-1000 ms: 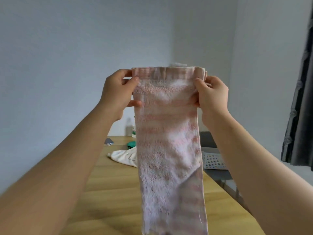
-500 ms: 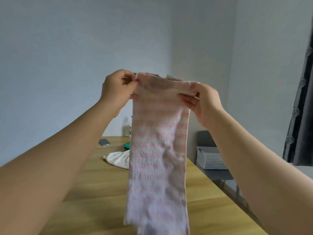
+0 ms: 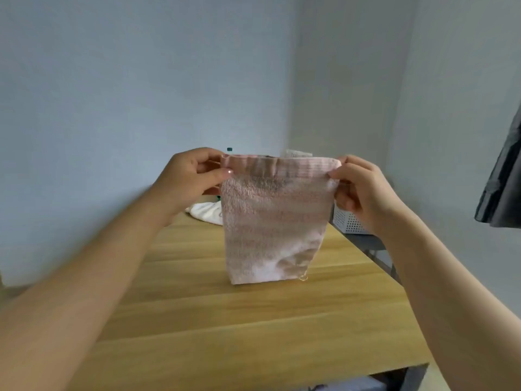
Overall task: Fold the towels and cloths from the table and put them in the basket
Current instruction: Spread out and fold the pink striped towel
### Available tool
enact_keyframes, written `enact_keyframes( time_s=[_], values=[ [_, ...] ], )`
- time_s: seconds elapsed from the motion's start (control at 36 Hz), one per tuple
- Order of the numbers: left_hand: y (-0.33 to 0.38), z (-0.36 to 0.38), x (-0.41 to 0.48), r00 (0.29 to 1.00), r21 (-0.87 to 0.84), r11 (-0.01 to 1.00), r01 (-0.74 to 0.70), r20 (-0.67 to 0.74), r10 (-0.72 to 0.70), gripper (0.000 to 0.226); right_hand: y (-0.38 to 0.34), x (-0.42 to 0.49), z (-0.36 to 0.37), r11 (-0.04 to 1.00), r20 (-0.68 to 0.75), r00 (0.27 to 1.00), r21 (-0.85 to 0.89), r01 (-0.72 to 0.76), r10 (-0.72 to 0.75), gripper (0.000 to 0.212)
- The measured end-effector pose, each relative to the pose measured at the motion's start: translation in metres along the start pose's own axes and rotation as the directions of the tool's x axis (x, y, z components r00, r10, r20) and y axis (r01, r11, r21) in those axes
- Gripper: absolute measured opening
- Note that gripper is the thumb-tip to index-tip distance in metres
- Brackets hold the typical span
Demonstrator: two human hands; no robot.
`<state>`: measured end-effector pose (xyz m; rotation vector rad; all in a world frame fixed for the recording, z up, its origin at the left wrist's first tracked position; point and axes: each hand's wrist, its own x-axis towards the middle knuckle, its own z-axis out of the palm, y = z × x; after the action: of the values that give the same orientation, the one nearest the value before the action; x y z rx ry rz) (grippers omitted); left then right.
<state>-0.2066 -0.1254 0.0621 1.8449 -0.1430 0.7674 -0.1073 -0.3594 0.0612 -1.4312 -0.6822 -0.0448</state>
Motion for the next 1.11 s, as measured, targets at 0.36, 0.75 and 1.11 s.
enact_keyframes(
  time_s=[0.36, 0.75, 1.11],
  values=[
    [-0.120, 0.041, -0.056, 0.901, -0.038, 0.900, 0.433, 0.055, -0.431, 0.020, 0.125, -0.042, 0.002, 0.901, -0.114, 0.931, -0.234, -0.364, 0.346, 0.025],
    [-0.228, 0.074, -0.014, 0.834, 0.229, 0.802, 0.552, -0.144, -0.533, 0.008, 0.222, 0.029, 0.029, 0.798, -0.219, 0.885, -0.384, -0.465, 0.411, 0.017],
    [-0.252, 0.083, -0.010, 0.933, 0.478, 0.804, 0.353, -0.115, -0.341, 0.014, 0.248, 0.017, 0.027, 0.788, -0.259, 0.953, -0.549, -0.280, 0.159, 0.013]
  ],
)
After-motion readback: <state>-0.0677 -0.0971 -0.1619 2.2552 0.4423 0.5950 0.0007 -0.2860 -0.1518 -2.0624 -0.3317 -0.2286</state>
